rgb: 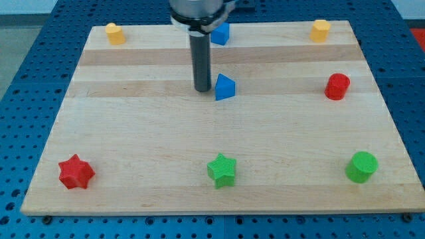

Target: Slide the yellow heart towards the blue triangle

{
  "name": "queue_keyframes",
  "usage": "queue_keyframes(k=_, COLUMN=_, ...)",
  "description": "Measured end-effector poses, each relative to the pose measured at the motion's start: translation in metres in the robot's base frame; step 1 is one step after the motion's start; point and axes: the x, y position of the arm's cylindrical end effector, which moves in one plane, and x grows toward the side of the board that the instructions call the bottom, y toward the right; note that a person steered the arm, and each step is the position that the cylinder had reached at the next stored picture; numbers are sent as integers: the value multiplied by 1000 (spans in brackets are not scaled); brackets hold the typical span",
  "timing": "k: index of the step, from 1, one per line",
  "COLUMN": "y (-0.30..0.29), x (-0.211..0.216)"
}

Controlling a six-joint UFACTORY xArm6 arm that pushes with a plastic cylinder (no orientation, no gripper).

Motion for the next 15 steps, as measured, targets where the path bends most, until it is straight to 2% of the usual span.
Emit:
queue_keyframes(k=3, y=-211, x=-78)
queue_keyframes(k=4, y=-251, x=-96)
queue_keyframes(k=5, y=-251, x=-114)
queue_keyframes(k=6, y=-251, x=-155)
queue_keyframes(k=7, y=-250, x=-180)
queue_keyframes(k=12, y=-153, x=-154)
queue_keyframes(k=14, y=-128, x=-115)
queue_keyframes(k=15, y=-107, x=-112)
